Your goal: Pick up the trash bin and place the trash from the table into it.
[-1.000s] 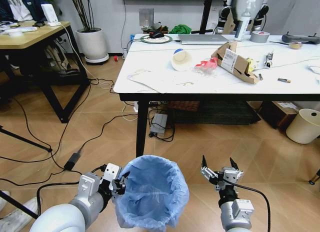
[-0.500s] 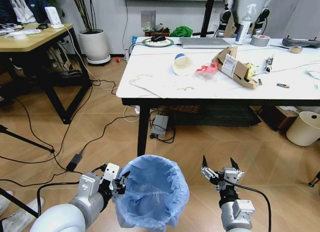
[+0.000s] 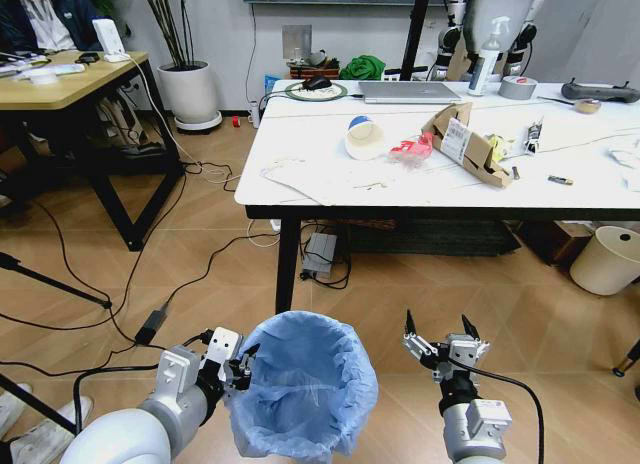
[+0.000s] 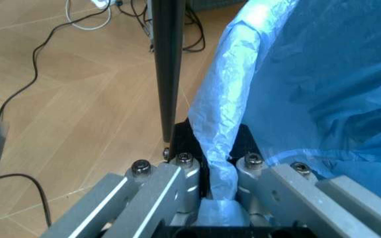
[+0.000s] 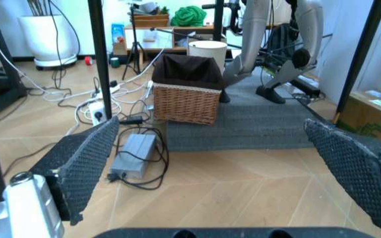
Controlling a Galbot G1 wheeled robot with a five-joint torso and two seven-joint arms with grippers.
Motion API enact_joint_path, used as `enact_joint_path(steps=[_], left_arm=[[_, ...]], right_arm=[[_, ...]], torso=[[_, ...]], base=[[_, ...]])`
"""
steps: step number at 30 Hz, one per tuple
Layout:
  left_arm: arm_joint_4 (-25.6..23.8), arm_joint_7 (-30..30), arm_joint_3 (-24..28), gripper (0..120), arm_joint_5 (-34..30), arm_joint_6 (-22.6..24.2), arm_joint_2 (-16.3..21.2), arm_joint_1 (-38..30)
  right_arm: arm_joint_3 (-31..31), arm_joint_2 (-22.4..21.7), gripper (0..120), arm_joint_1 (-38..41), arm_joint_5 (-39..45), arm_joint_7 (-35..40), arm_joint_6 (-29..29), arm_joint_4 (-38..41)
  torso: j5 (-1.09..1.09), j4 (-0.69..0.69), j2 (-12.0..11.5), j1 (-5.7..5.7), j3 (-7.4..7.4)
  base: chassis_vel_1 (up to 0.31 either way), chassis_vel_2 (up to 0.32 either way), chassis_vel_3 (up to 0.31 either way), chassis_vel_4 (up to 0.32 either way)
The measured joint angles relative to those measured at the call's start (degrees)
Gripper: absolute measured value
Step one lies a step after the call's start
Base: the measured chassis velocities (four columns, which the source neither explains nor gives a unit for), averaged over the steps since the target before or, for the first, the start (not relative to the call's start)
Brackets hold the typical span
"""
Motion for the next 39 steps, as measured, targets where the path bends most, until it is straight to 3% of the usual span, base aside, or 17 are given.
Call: enact_joint_path(steps=[15,25,33,39], left_arm=[[0.00,-0.03,-1.47,2,0.25,0.00,-0.82,0.53],[0.00,-0.02,-2.39,2,0.15,0.00,-1.24,0.54],[0.00,0.20,-3.41,2,0.14,0.00,-3.07,1.45],[0.00,0.82,-3.97,2,0.12,0.00,-1.95,0.95]], right_arm=[[0.66,0.00,100,-1.44,3.55,0.91,-2.15,4.50],[1.10,0.00,100,-1.20,4.16,1.15,-2.23,4.63],[0.07,0.00,100,-1.25,4.69,1.76,-2.88,5.36],[0.25,0.00,100,-1.56,4.74,2.19,-2.92,6.66]], torso=[[0.00,0.00,3.53,1.21,2.32],[0.00,0.00,4.34,1.47,2.87],[0.00,0.00,7.05,2.45,4.61],[0.00,0.00,8.83,3.15,5.68]], base=[[0.000,0.000,0.000,0.000],[0.000,0.000,0.000,0.000],[0.000,0.000,0.000,0.000],[0.000,0.000,0.000,0.000]])
